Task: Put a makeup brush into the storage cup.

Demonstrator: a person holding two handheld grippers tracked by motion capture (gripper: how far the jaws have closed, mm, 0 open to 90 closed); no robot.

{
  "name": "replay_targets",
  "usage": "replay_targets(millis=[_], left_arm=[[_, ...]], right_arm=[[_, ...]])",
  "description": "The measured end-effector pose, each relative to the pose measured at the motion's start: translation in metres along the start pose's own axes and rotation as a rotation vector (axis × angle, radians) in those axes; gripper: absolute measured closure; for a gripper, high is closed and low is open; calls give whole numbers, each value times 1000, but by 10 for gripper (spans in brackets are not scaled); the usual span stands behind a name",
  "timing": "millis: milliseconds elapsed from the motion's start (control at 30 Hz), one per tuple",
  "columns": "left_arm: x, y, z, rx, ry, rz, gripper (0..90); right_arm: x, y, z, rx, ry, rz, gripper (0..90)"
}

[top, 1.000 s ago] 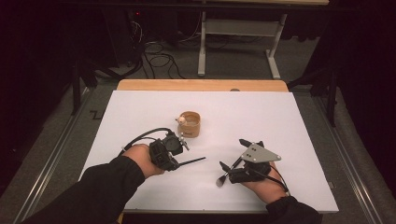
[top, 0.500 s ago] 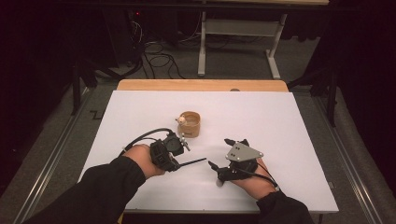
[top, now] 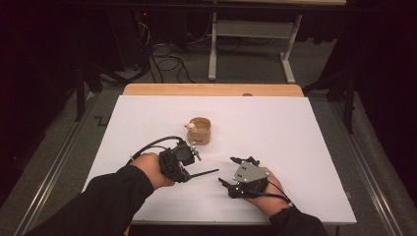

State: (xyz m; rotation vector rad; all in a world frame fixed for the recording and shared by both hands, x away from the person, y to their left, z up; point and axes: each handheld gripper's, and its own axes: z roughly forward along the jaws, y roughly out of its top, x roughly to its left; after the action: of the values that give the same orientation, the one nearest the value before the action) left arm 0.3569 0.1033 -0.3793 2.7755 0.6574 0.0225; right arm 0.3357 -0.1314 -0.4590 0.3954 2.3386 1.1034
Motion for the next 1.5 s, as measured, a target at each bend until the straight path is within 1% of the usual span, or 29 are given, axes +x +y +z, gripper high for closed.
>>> replay_targets(millis=[100, 200, 233, 300, 333, 400, 433, 467, 567, 600, 633, 667, 700, 733, 767, 833, 900, 967, 1033, 1067, 1200, 1267, 1300, 1400, 1433, 1500], left_arm=[[-1, 2, -3, -10, -7, 1, 834], [-4, 4, -5, -4, -10, 4, 834], [-5, 5, -6, -4, -9, 7, 834], [-5, 6, -7, 3, -9, 12, 834], [-6, 7, -6, 7, -9, 11, 834], [-6, 8, -6, 11, -10, 9, 833], [-7, 8, -4, 17, -12, 10, 833], [-7, 8, -4, 17, -12, 10, 834], [-7, 10, -3, 21, -17, 9, 834], [-7, 10, -3, 22, -17, 8, 833], [-7, 10, -3, 21, -17, 8, 833], [-7, 11, -3, 21, -16, 8, 834], [-7, 11, -3, 19, -17, 7, 833], [-7, 12, -4, 18, -16, 6, 833], [-7, 12, -4, 17, -16, 5, 833], [-6, 13, -5, 19, -16, 5, 834], [-6, 13, -5, 22, -17, 5, 833], [-6, 14, -5, 25, -16, 4, 833], [-6, 15, -5, 31, -17, 10, 834], [-6, 16, -4, 32, -17, 14, 834], [-7, 17, -3, 34, -19, 20, 834], [-7, 19, -2, 36, -21, 23, 833], [-7, 19, -2, 36, -21, 23, 833], [-9, 20, -2, 33, -24, 18, 833], [-9, 21, -2, 32, -23, 21, 833], [-9, 22, -3, 32, -23, 23, 833]], right_arm=[[3, 1, -1, -8, -4, -26, 350], [6, 2, -2, -12, -12, -48, 398], [7, 3, -2, -14, -14, -77, 425], [7, 3, -3, -12, -20, -81, 435], [8, 4, -3, -4, -22, -108, 457], [9, 4, -3, -1, -26, -114, 464], [9, 6, -3, 8, -26, -138, 476], [9, 6, -3, 8, -26, -138, 476], [8, 7, -3, 16, -16, -164, 509], [7, 9, -3, 34, -9, -187, 522], [7, 9, -3, 34, -9, -187, 522], [7, 10, -3, 40, -10, -201, 531], [6, 12, -4, 56, -10, -229, 544], [6, 12, -4, 56, -10, -229, 544], [6, 12, -4, 64, -15, -239, 559], [5, 14, -4, 75, -20, -275, 574], [5, 14, -4, 79, -24, -276, 582], [5, 14, -4, 86, -26, -292, 592], [5, 14, -3, 108, -32, -319, 605], [6, 14, -2, 121, -32, -340, 611], [6, 14, -1, 130, -27, -357, 625], [8, 14, 0, 143, -32, -371, 636], [8, 14, 0, 143, -32, -371, 636], [9, 13, 1, 147, -30, -398, 655], [10, 13, 1, 151, -31, -394, 659], [10, 13, 2, 151, -31, -410, 676]])
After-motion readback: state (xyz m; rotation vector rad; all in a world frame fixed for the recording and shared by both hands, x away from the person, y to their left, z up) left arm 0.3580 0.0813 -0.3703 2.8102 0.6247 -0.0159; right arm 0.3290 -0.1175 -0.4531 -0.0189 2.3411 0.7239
